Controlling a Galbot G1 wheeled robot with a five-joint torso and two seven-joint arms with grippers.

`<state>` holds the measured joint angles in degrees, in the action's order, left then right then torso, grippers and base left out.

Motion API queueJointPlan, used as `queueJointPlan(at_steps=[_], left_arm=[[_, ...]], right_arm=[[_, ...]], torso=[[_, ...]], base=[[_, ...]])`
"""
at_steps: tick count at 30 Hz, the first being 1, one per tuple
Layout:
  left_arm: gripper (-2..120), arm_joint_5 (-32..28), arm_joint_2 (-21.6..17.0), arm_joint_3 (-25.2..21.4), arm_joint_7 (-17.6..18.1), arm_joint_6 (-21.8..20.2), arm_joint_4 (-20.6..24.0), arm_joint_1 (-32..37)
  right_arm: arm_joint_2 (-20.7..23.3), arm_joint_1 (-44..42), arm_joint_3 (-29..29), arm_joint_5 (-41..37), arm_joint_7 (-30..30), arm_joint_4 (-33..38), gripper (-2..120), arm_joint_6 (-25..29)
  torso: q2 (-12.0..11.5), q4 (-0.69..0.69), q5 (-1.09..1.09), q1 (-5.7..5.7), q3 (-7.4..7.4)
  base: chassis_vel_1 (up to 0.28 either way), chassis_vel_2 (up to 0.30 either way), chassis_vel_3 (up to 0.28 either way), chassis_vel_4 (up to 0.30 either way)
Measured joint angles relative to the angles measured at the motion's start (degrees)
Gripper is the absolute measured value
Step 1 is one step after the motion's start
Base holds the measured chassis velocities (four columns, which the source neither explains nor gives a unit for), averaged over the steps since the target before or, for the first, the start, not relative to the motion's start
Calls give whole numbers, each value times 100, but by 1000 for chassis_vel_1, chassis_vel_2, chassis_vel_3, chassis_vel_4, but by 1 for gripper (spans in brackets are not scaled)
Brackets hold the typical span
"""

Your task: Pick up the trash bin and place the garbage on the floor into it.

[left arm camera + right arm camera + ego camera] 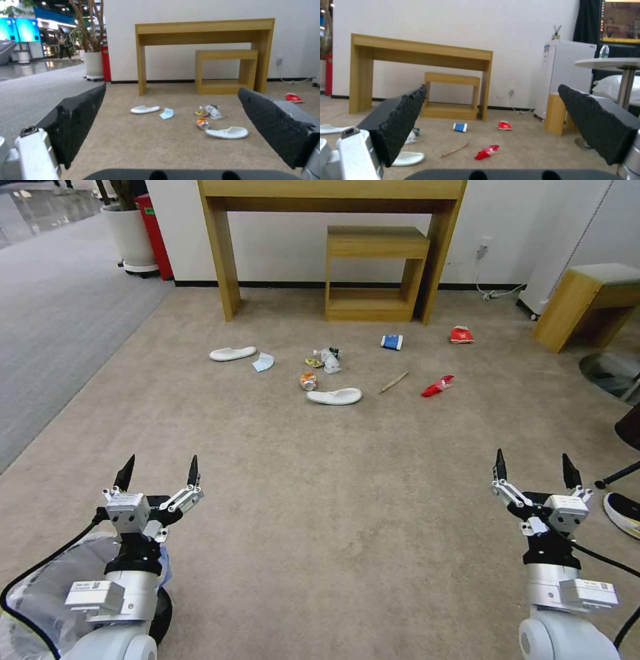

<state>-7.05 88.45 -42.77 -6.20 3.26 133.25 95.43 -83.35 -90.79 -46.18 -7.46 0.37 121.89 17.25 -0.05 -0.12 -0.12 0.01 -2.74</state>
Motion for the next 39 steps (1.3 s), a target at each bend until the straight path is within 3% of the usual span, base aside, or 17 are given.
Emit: queueJointPlan(at_steps=[8, 29, 39], left_arm=[[100, 36, 37, -12, -9, 46, -24, -12], [100, 33, 42, -18, -16, 87, -33, -8], [100, 10, 18, -15, -19, 88, -59, -41]], right_arm=[[31, 61, -171, 536, -39, -136, 100, 178], [-28, 67, -139, 553, -18, -202, 100, 185], [-71, 55, -133, 553, -18, -195, 100, 185]], torso=[[0, 0, 0, 0, 0], [0, 0, 1, 0, 0], [0, 0, -3, 0, 0]], base=[[0, 0, 0, 0], [0, 0, 0, 0], [134, 122, -122, -130]])
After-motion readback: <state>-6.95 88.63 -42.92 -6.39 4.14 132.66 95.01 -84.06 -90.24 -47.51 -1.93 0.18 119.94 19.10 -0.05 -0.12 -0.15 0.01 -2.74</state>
